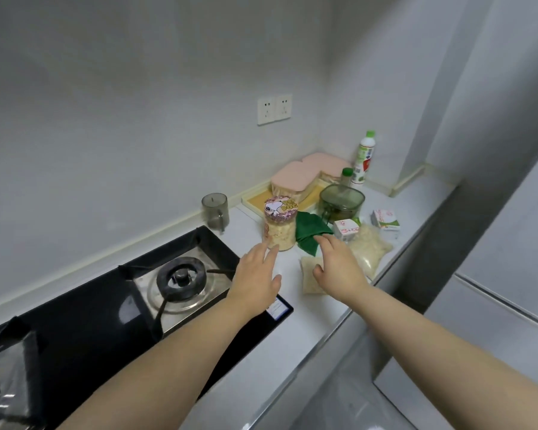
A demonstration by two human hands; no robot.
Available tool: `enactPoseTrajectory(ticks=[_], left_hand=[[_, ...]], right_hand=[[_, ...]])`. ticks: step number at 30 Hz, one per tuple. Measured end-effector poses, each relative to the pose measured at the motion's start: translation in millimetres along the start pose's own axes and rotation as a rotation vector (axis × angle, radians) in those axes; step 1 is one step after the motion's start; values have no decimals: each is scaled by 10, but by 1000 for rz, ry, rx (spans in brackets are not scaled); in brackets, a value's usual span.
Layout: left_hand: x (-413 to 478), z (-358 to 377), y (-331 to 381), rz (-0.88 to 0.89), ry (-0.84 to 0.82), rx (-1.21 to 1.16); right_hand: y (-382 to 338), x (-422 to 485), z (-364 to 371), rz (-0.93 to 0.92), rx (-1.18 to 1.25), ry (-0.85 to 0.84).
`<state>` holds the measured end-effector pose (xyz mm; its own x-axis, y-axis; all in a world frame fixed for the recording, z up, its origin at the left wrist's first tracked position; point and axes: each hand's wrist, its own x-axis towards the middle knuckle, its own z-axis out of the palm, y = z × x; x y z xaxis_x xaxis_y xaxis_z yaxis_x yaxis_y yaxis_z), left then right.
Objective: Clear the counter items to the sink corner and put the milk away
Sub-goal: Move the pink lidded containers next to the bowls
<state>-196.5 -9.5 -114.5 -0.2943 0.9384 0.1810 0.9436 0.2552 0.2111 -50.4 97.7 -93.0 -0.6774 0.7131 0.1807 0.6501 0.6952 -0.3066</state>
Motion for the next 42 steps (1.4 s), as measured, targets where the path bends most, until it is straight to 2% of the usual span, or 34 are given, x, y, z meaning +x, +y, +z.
enactPoseTrajectory(ticks=[6,13,17,24,34,40,42], left_hand=[[775,360,183,41,-85,-81],[1329,744,474,59,-158,-95],[1542,968,650,24,-219,-90],[1839,1208,963,-112,-314,-119],[2504,1210,1244,-281,-274,-170],[2860,1225,1049,-330,-298,-263],[3037,1200,987,-312,-256,-300]], right_hand=[[675,409,-8,105,31,-27],[1383,617,88,170,55,-168],[1760,769,147,222,106,-246],[2359,1017,186,167,125,-341],[2729,1915,112,69,200,-268],[2750,2405,230,78,205,-309],[2741,2566,300,74,193,-313]])
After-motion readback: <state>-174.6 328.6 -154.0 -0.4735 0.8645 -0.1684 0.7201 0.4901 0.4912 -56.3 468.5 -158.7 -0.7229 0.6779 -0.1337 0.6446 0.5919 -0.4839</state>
